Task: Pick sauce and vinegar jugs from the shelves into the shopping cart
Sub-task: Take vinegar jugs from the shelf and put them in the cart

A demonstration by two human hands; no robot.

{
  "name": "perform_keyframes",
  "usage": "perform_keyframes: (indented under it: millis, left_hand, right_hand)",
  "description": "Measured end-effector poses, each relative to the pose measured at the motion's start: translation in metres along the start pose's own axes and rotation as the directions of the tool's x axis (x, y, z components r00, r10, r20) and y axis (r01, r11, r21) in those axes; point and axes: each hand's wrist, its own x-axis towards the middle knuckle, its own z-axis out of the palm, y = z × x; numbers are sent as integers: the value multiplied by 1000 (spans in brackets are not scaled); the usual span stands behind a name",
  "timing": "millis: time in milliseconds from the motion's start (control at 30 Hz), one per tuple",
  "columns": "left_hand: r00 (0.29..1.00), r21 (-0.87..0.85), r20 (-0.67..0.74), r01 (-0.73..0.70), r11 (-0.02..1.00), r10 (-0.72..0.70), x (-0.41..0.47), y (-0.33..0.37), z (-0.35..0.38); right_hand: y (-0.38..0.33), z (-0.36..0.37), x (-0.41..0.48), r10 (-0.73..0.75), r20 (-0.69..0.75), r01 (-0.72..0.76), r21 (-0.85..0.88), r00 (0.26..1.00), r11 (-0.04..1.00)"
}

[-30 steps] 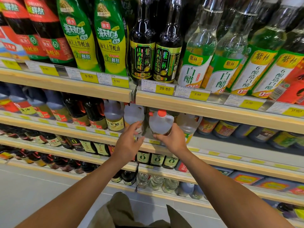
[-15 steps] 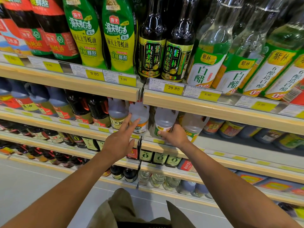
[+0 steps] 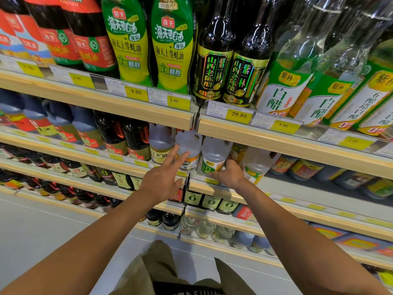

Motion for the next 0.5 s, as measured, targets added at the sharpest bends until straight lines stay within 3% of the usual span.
perform_keyframes:
  millis: [133,267,367,433,500]
  left_hand:
    - [1000,-8,-14,-4,1000,4,0,-1,-2]
    - [992,-72,-123,4,997,-13,0,3,-1]
    - [980,-111,-198,-2,994,-20,7,19,-3]
    - [977,-157,-211,-35,987,1,17,34,-9]
    - [983,-183,-178,-66,981,33,32,46,-15]
  right_hand:
    - [5,-2,-5,-3,5,2,40,1000,999]
    - [24,-12,-27,-111,-22,111,36,994,993]
    - [52,-28,-51,-85,-267,112,88,960,990]
    - [63,-42,-62,-47,-490,134,144,870,981]
    - [74,-55,-61,0,-608,149,193,794,970]
